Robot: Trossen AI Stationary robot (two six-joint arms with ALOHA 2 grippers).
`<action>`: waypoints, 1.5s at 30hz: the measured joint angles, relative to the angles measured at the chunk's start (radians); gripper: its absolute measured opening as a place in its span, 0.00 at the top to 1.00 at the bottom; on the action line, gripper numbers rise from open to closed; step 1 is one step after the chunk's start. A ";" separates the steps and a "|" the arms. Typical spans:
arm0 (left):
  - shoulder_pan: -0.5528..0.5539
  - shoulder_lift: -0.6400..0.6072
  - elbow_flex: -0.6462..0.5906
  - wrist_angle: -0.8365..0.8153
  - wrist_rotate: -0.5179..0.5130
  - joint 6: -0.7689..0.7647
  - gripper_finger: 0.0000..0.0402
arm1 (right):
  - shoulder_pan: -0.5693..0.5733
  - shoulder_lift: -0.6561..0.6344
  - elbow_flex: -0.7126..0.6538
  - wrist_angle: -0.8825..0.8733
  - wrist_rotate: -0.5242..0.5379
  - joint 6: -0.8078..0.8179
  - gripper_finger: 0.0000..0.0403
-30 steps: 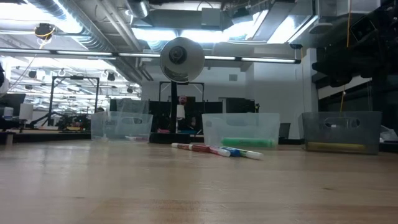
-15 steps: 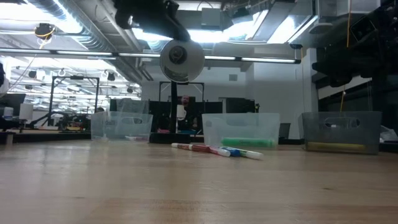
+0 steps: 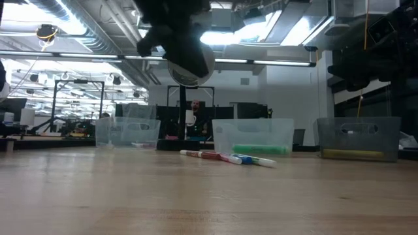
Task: Pick & Place Markers
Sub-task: Put the brown marker in the left transparent bin
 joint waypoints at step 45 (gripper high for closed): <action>0.063 0.354 0.124 -0.101 -0.119 0.119 0.54 | 0.000 0.000 0.000 0.000 0.000 0.000 0.52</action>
